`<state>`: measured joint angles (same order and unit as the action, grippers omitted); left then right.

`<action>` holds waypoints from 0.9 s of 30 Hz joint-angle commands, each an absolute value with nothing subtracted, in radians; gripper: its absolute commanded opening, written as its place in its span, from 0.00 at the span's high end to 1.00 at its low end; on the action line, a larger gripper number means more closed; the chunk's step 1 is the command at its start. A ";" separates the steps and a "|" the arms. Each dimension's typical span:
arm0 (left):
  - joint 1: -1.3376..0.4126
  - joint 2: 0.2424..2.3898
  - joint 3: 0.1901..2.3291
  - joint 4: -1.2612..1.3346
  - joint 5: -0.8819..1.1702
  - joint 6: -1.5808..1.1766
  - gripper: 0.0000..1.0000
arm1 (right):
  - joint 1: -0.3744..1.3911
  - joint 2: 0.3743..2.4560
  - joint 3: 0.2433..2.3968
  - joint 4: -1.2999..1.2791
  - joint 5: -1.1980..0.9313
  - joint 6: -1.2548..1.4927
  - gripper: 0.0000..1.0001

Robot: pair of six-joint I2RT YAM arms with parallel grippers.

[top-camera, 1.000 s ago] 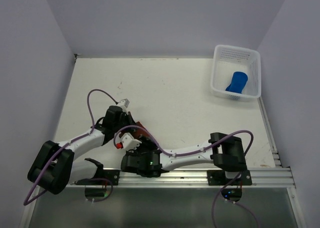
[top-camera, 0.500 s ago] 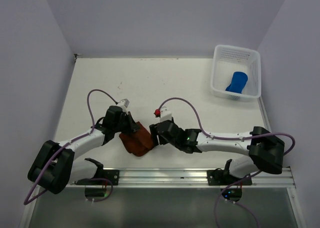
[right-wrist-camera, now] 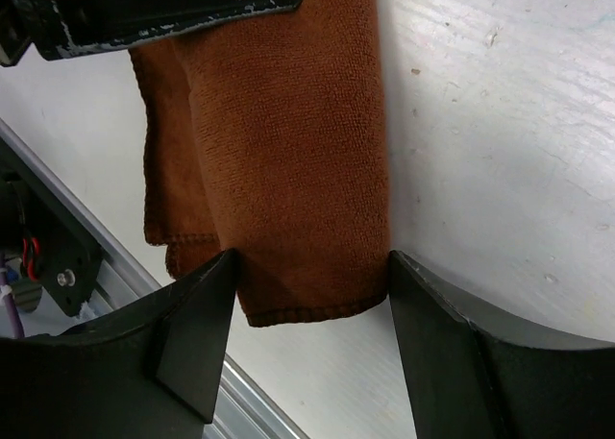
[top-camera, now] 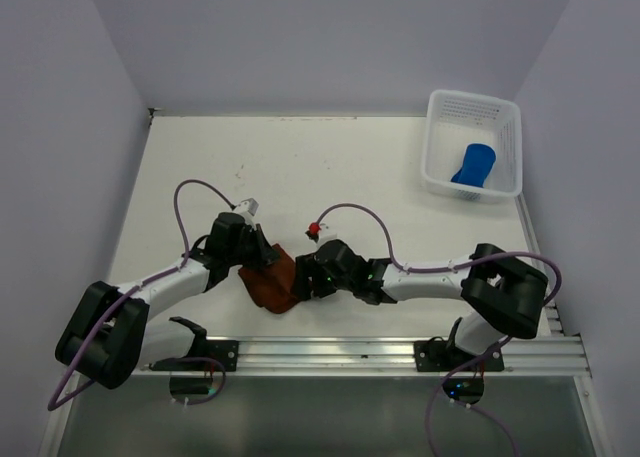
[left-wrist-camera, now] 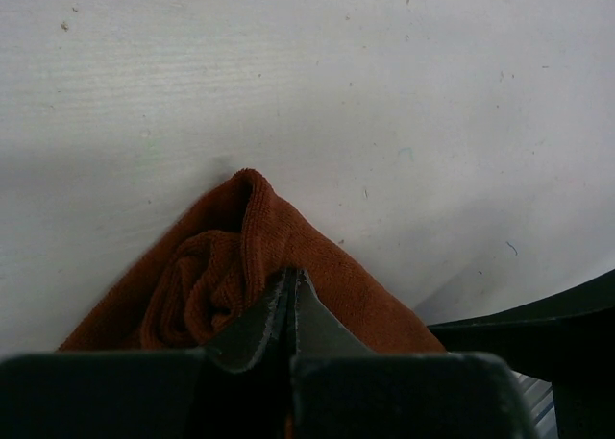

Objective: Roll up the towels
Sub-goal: Roll the towel

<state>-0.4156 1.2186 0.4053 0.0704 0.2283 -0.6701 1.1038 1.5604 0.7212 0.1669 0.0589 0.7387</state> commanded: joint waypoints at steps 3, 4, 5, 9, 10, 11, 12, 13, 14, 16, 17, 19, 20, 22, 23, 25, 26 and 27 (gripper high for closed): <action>-0.420 1.213 0.377 0.035 0.209 -0.663 1.00 | 1.100 1.595 0.745 0.189 0.031 0.749 0.37; -0.420 1.212 0.377 0.037 0.212 -0.664 1.00 | 1.100 1.600 0.749 0.186 0.032 0.747 0.39; -0.420 1.210 0.374 0.041 0.215 -0.666 1.00 | 1.100 1.603 0.747 0.189 0.032 0.742 0.45; -0.420 1.201 0.376 0.051 0.222 -0.673 1.00 | 1.100 1.603 0.758 0.170 0.035 0.715 0.66; -0.420 1.201 0.377 0.052 0.224 -0.673 1.00 | 1.101 1.600 0.761 0.166 0.044 0.707 0.73; -0.420 1.201 0.380 0.052 0.222 -0.673 1.00 | 1.103 1.595 0.761 0.163 0.052 0.703 0.86; -0.420 1.201 0.387 0.054 0.225 -0.675 1.00 | 1.103 1.582 0.762 0.149 0.063 0.686 0.93; -0.420 1.201 0.393 0.052 0.225 -0.675 1.00 | 1.106 1.574 0.762 0.140 0.098 0.680 0.97; -0.420 1.200 0.402 0.048 0.227 -0.672 1.00 | 1.108 1.565 0.762 0.130 0.112 0.673 1.00; -0.420 1.168 0.428 0.048 0.229 -0.669 1.00 | 1.109 1.543 0.775 0.075 0.165 0.655 1.00; -0.420 1.154 0.434 0.052 0.229 -0.667 1.00 | 1.111 1.534 0.773 0.058 0.184 0.649 1.00; -0.420 1.120 0.475 0.043 0.216 -0.663 1.00 | 1.115 1.502 0.762 0.032 0.215 0.634 1.00; -0.420 1.114 0.494 0.016 0.206 -0.647 1.00 | 1.120 1.491 0.758 0.025 0.266 0.630 1.00; -0.420 1.100 0.557 -0.035 0.183 -0.624 1.00 | 1.138 1.454 0.749 0.003 0.325 0.609 1.00; -0.420 1.097 0.572 -0.041 0.183 -0.606 1.00 | 1.147 1.444 0.749 0.003 0.375 0.597 1.00; -0.420 1.088 0.612 -0.055 0.186 -0.597 1.00 | 1.195 1.427 0.758 -0.043 0.440 0.543 1.00; -0.420 1.086 0.623 -0.055 0.192 -0.592 1.00 | 1.215 1.422 0.765 -0.055 0.472 0.526 1.00; -0.420 1.085 0.633 -0.054 0.207 -0.594 1.00 | 1.235 1.427 0.776 -0.087 0.541 0.493 1.00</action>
<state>-0.4160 1.1088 0.5770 -0.0322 0.2047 -0.6334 1.1793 1.4590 0.7406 -0.0105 0.3420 0.5888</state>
